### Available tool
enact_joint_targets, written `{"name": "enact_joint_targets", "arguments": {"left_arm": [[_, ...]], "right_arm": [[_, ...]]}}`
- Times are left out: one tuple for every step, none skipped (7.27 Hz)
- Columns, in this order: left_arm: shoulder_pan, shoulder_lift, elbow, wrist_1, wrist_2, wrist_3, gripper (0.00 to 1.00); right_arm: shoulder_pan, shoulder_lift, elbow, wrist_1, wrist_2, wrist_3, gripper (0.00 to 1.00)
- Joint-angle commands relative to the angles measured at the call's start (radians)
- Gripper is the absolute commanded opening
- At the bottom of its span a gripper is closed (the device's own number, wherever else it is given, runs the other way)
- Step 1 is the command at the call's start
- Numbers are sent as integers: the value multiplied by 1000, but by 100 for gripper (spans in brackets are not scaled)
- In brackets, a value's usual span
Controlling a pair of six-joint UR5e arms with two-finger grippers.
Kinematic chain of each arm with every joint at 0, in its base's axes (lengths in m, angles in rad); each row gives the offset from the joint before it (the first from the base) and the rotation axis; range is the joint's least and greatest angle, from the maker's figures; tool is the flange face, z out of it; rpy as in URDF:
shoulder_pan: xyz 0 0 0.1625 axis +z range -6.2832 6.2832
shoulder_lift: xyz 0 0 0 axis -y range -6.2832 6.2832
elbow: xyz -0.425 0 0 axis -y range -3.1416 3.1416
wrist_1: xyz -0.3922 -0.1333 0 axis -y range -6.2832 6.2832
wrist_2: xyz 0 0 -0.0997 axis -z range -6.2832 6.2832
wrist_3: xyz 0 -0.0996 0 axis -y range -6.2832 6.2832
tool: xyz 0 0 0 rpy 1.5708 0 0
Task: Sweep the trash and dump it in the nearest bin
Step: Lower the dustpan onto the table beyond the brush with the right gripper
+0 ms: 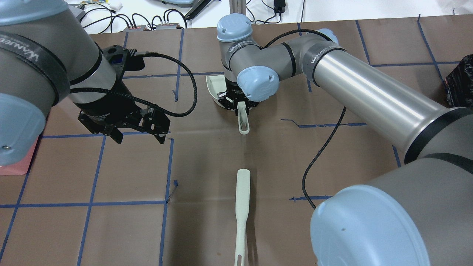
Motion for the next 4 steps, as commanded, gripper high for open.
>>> {"name": "enact_joint_targets", "arguments": {"left_arm": [[0,7,-7,0,-1,0,100],[0,22,-26,9,-6,0,100],[0,23,-30,13,-7,0,100],[0,26,-33,11,-6,1,100]], "right_arm": [[-3,5,0,5,-2,5,4],[-6,5,-2,6,-5,3,26],[-12,4,-5,8,-8,-6,99],[-17,-1,-8,10,1,-8,100]]}}
